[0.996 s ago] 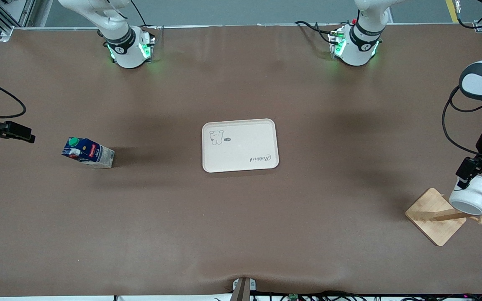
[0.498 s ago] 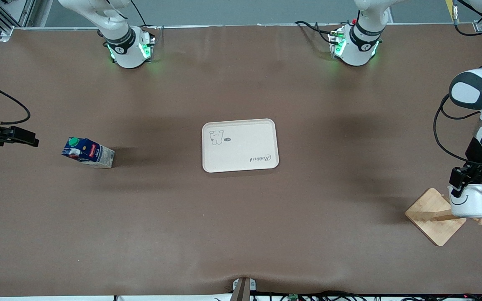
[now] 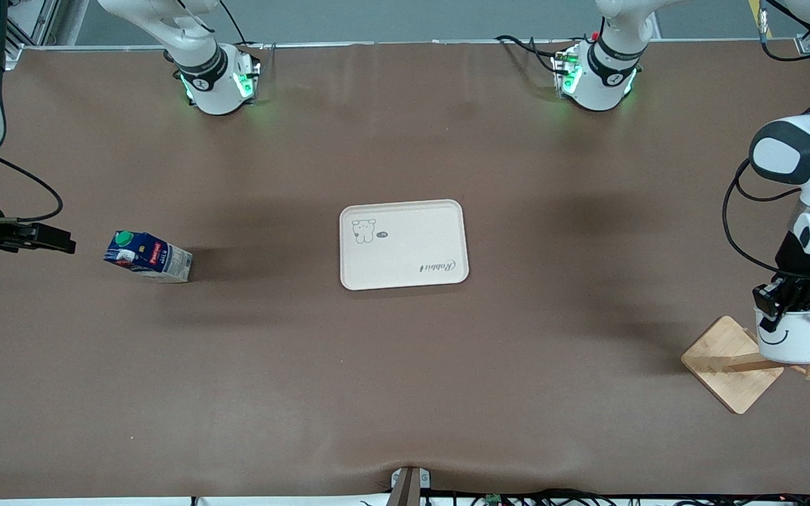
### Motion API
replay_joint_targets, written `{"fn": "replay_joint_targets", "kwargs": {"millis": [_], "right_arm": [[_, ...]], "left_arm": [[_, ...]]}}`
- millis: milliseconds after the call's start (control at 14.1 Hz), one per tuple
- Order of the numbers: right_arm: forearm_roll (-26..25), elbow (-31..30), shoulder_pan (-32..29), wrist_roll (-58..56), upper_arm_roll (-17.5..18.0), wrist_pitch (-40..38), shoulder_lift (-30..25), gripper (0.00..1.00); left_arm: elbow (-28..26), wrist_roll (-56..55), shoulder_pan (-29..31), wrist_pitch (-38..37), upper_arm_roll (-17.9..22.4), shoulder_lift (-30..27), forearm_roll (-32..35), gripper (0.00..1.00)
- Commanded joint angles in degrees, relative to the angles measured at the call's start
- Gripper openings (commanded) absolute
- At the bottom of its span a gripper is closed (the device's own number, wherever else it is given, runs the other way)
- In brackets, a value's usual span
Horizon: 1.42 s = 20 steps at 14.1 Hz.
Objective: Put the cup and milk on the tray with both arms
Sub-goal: 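Lift the white mug with the left gripper while the right gripper grasps the milk, then carry the mug onto the tray with the left gripper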
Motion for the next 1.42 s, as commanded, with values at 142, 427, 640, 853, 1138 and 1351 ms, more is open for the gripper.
{"fn": "replay_joint_targets", "kwargs": {"millis": [142,427,640,853,1138,1351], "right_arm": [[-0.83,0.9,-2.51,0.1,0.07,0.94,4.04,1.0],[-0.57,-1.03,-2.78,0.01,0.07,-1.25,5.1,1.0],[-0.65,-1.65,-3.05,-0.08,0.16,-0.74,6.68,1.0],[-0.48,-3.31,-2.08,0.62,0.16,1.36,6.51,1.0],[0.49,-6.75,-1.29,0.8,0.33,3.31,6.08,1.0],[0.49,-7.54,-1.11,0.8,0.33,2.96,5.81,1.0]], "left_arm": [[-0.67,1.0,0.34,-0.99,-1.8,-3.62,-1.72,0.0],[-3.12,-2.41,0.25,-7.66,-2.42,-8.62,-1.72,0.0],[-4.01,-5.75,0.34,-13.62,-4.0,-12.58,-1.72,0.0],[-3.57,-11.28,0.25,-20.84,-6.63,-15.39,-1.63,0.0],[-0.86,-24.18,0.08,-30.58,-13.83,-15.23,-1.28,0.0],[0.91,-35.88,-0.1,-33.86,-21.47,-12.6,-0.67,0.0]]}}
